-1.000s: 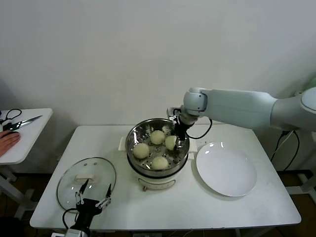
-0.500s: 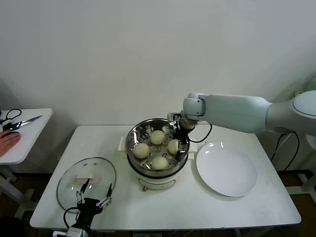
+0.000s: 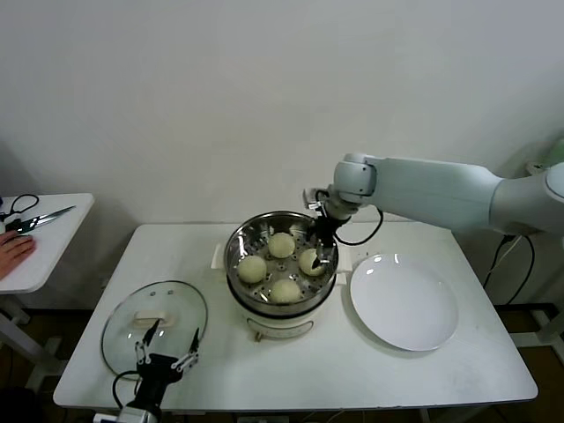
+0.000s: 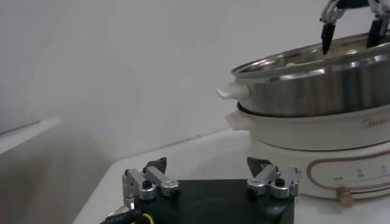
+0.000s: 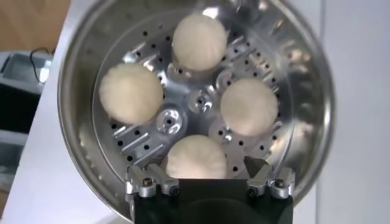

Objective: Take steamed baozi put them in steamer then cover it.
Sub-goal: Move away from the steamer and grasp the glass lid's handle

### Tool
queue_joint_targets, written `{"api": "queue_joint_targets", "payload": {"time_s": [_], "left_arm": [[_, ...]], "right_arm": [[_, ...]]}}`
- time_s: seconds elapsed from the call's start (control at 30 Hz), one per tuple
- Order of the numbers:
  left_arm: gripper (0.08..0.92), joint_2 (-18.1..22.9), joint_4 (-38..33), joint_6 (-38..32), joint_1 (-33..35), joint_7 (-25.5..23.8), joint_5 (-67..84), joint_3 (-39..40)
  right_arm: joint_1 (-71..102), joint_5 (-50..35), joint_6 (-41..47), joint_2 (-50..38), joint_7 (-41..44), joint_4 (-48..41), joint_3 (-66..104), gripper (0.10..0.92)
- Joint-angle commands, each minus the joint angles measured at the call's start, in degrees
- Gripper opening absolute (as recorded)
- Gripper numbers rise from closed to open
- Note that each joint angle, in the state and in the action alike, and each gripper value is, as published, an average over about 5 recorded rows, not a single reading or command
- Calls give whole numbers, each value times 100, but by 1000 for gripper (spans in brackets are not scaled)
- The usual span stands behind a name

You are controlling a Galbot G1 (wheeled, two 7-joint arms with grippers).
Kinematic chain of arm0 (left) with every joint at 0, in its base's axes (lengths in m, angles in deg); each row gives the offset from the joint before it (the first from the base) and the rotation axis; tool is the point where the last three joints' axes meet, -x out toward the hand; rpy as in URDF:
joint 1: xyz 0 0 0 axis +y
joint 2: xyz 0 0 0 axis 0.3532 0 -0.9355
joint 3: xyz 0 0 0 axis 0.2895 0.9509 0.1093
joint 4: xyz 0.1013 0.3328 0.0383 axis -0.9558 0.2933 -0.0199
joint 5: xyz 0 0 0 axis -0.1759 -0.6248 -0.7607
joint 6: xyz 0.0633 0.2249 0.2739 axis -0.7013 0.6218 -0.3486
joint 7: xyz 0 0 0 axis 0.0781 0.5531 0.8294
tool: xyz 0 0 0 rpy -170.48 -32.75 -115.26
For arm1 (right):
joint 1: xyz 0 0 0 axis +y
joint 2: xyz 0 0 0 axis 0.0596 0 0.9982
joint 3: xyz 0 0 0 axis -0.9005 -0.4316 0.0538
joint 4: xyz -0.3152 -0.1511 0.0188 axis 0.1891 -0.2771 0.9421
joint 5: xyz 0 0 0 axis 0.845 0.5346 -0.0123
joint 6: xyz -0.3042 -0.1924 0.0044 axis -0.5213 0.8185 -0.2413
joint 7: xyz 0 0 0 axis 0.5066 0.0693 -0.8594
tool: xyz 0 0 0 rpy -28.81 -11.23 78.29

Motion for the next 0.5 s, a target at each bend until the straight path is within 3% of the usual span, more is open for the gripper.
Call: {"api": "queue_joint_targets", "payload": {"time_s": [0.03, 0.27, 0.5], "left_arm": [[823, 12, 8, -20, -28, 7, -86, -33], [823, 73, 5, -51, -95, 16, -310, -97], [823, 173, -12, -27, -192, 63, -726, -228]], "right_arm": [[31, -553, -1036, -688, -649, 181, 459, 823], [982, -626, -2290, -1835, -2024, 724, 1382, 823], [3257, -189, -2944, -2847, -3084, 1172, 3799, 823]]}}
